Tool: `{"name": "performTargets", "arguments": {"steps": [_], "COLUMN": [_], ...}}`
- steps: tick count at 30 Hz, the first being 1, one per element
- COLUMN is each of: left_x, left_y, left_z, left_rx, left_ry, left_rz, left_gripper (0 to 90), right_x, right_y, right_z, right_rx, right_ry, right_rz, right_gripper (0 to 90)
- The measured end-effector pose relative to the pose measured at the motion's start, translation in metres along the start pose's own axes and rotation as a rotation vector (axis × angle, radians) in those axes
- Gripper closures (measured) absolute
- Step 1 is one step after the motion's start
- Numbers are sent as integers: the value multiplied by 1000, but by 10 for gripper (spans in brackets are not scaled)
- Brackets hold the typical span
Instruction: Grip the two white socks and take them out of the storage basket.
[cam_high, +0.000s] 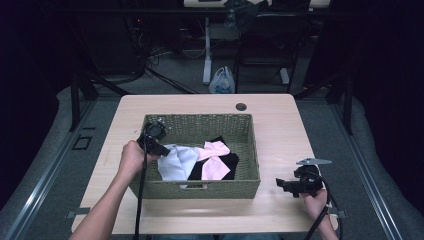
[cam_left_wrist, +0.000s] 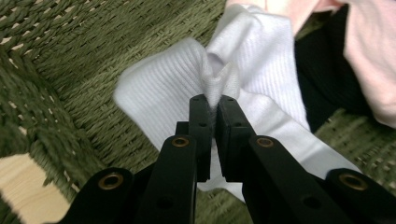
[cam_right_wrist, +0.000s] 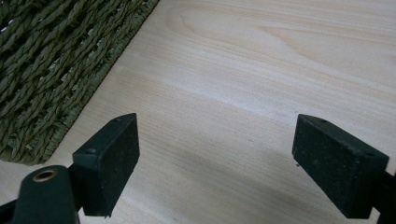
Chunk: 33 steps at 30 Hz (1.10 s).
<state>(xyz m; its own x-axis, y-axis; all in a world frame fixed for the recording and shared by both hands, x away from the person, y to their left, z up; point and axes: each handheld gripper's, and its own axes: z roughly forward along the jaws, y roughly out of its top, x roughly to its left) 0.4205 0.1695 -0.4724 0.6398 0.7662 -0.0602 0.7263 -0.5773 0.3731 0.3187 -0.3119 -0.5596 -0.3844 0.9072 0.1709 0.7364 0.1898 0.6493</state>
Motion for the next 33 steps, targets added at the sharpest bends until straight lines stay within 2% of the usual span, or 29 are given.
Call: {"name": "performTargets", "arguments": {"steps": [8,11,16,19,26,33], "left_x": [-1,-2,-5,-9,-12,-18], "left_y": [-1,0,4,10,23,34], "left_z": [-24,-41,-52,-62,-79,-93], "left_rx": [-6,-23,-35,-38,-48,-58], "left_ry": [-10,-13,-22,-24,-40,-30], "left_rz": [25,36,48,66,86,105], "left_gripper": [861,862,863,863,864,866], "right_x": [0,0,1,1,-1,1], "right_y": [0,0,0,-1,-1,-1], "right_z": [0,1,0,0,-1,0], "right_rx": [3,10,5,-1,-2,3], "right_ry": [-2,-2,-2,-11,4,5], "right_rz": [5,7,4,8,9,6], "right_gripper": [146,147,146,146,146,146]}}
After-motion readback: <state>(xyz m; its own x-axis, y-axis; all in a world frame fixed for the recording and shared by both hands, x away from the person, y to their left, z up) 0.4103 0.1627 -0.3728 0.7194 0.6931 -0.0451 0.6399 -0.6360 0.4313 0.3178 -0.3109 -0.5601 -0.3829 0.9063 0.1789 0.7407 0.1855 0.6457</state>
